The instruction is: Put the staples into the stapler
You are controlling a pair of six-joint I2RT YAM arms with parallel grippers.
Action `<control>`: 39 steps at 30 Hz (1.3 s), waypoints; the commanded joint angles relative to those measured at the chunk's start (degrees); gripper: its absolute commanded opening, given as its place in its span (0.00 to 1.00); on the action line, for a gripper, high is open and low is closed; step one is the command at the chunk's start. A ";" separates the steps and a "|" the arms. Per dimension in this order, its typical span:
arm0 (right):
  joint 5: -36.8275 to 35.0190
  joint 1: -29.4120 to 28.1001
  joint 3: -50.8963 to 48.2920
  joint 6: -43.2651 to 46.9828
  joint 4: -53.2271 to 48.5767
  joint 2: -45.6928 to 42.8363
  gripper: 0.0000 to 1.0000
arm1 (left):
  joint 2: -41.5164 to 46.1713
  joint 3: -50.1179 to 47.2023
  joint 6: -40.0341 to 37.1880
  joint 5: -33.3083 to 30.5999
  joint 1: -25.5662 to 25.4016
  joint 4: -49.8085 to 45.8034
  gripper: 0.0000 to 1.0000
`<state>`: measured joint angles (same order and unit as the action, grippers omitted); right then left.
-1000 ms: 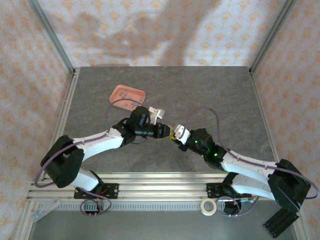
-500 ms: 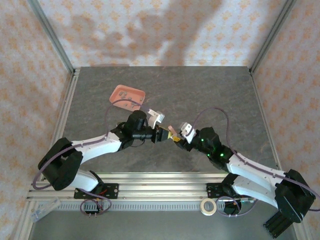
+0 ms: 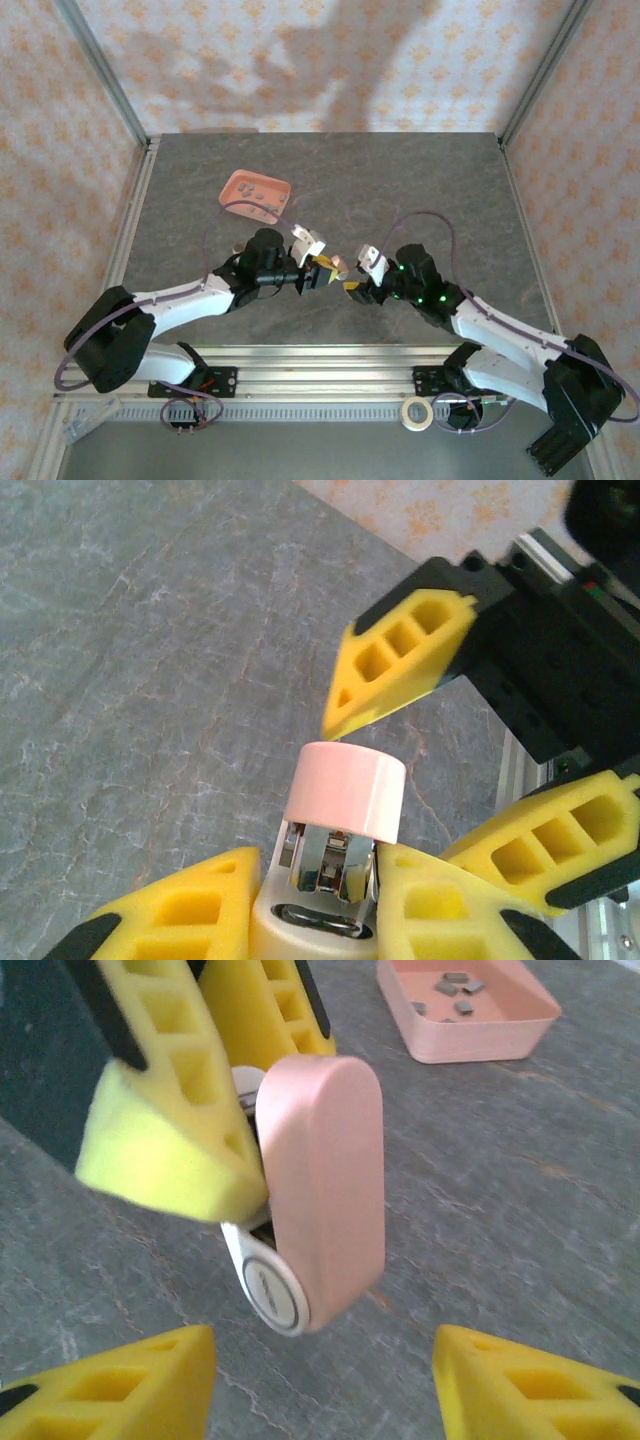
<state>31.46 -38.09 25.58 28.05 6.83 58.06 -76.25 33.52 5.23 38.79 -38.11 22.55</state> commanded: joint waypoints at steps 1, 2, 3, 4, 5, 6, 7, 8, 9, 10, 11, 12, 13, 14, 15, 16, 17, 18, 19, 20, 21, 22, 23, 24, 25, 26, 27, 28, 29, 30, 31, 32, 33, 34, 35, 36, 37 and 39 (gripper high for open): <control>6.85 0.29 4.71 4.26 -4.27 2.44 0.59 | 2.34 -1.41 -6.90 1.81 0.22 1.94 0.08; 7.91 0.37 5.68 5.14 -5.18 3.19 0.58 | 2.85 -1.90 -8.17 2.27 0.14 2.00 0.08; 9.04 0.46 6.40 5.85 -6.11 3.83 0.58 | 3.25 -2.25 -9.00 2.87 0.15 2.26 0.08; 10.55 0.70 7.27 6.53 -7.00 4.49 0.58 | 3.68 -2.70 -9.84 3.33 0.14 2.49 0.08; 12.76 1.30 8.07 6.90 -7.98 5.13 0.57 | 3.94 -3.11 -10.61 3.98 0.14 2.81 0.08; 14.38 1.81 8.61 7.21 -8.63 5.65 0.57 | 4.21 -3.35 -11.11 4.46 0.14 3.10 0.08; 15.96 2.31 9.18 7.21 -9.22 6.27 0.56 | 4.53 -3.68 -11.65 4.98 0.14 3.35 0.08; 17.32 2.72 9.76 7.32 -9.72 6.76 0.55 | 4.90 -3.96 -12.42 5.73 0.14 3.47 0.08; 18.39 2.86 10.20 7.68 -10.29 7.16 0.54 | 5.12 -4.22 -12.77 6.07 0.14 3.80 0.08; 19.44 3.08 10.79 8.29 -11.21 7.55 0.52 | 5.38 -4.51 -12.95 6.21 0.14 4.16 0.08; 20.02 3.10 11.24 8.69 -11.76 7.82 0.51 | 5.57 -4.75 -13.14 6.35 0.07 4.42 0.07; 20.76 3.11 11.86 9.21 -12.53 8.29 0.50 | 5.75 -4.99 -13.43 6.67 0.05 4.68 0.07; 21.68 3.04 12.56 9.92 -13.57 8.87 0.49 | 5.85 -5.03 -13.58 6.91 0.05 4.85 0.07; 22.40 3.10 13.17 10.50 -14.35 9.23 0.47 | 5.86 -5.04 -13.69 7.15 0.01 4.85 0.07; 23.35 3.11 13.84 11.28 -15.32 9.43 0.45 | 5.85 -4.96 -14.15 7.83 -0.04 4.63 0.07; 24.17 3.10 14.36 11.93 -16.28 9.44 0.44 | 5.81 -4.95 -14.55 8.05 -0.12 4.60 0.07; 24.99 3.11 14.89 12.46 -16.99 10.92 0.42 | 5.83 -4.93 -14.87 8.12 -0.19 4.53 0.07; 26.26 3.19 15.31 13.16 -17.78 11.29 0.42 | 5.74 -4.88 -15.08 8.06 -0.21 4.51 0.07; 27.24 3.22 15.75 13.79 -18.50 11.77 0.40 | 5.63 -4.87 -15.37 8.06 -0.21 4.27 0.07; 28.41 3.28 16.12 14.31 -19.03 12.06 0.38 | 5.55 -4.78 -15.65 8.06 -0.30 4.17 0.07; 29.46 3.36 16.71 15.07 -20.25 12.50 0.34 | 5.42 -4.69 -15.84 7.93 -0.29 3.77 0.07; 30.20 3.53 17.33 15.82 -21.48 12.92 0.31 | 5.41 -4.58 -16.03 7.85 -0.32 3.50 0.07; 30.80 3.68 17.84 16.32 -22.43 13.29 0.30 | 5.43 -4.58 -16.29 7.80 -0.38 3.38 0.07; 31.30 3.87 18.30 16.71 -23.21 13.67 0.30 | 5.35 -4.51 -16.60 7.64 -0.39 3.06 0.07; 31.46 3.90 18.60 16.81 -23.53 13.95 0.31 | 5.33 -4.43 -16.94 7.52 -0.48 2.70 0.07; 31.81 3.98 18.77 16.98 -23.61 14.09 0.31 | 5.32 -4.21 -17.42 7.43 -0.55 1.98 0.07; 32.14 3.96 18.95 17.16 -23.82 14.39 0.31 | 5.41 -3.96 -17.82 7.31 -0.64 1.22 0.07; 32.42 3.98 19.14 17.21 -23.88 14.53 0.30 | 5.45 -3.77 -18.21 7.19 -0.72 0.70 0.07; 32.76 3.98 19.43 17.45 -24.27 14.75 0.28 | 5.49 -3.64 -18.43 7.01 -0.74 0.20 0.07; 32.69 3.98 19.83 17.71 -24.80 15.01 0.24 | 5.57 -3.55 -18.64 6.81 -0.83 -0.03 0.07; 32.46 3.93 20.13 17.86 -25.26 15.11 0.21 | 5.67 -3.55 -18.64 6.41 -0.83 -0.02 0.07; 31.93 3.92 20.22 17.91 -25.45 15.15 0.18 | 5.79 -3.63 -18.61 6.10 -0.83 -0.18 0.07; 31.31 3.96 20.27 17.80 -25.48 15.04 0.17 | 5.93 -3.63 -18.77 5.74 -0.83 -0.43 0.08; 30.30 3.98 20.00 17.46 -25.14 14.74 0.16 | 6.18 -3.71 -18.81 5.08 -0.83 -0.86 0.09; 29.40 3.92 19.55 17.11 -24.63 14.22 0.15 | 6.45 -3.81 -18.95 4.55 -0.83 -1.18 0.11; 28.96 3.98 19.17 16.81 -24.10 13.77 0.15 | 6.68 -4.05 -19.06 3.95 -0.83 -1.43 0.12; 27.30 3.90 17.93 15.51 -21.96 12.63 0.14 | 7.03 -4.46 -19.08 2.95 -0.83 -1.45 0.13; 25.06 3.98 15.96 13.94 -18.96 10.58 0.12 | 7.74 -5.23 -18.66 0.89 -0.83 -1.39 0.18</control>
<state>58.02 -33.82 43.18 45.63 -15.51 72.27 -70.57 28.75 -11.07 44.88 -38.65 20.80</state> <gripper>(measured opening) 0.192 0.238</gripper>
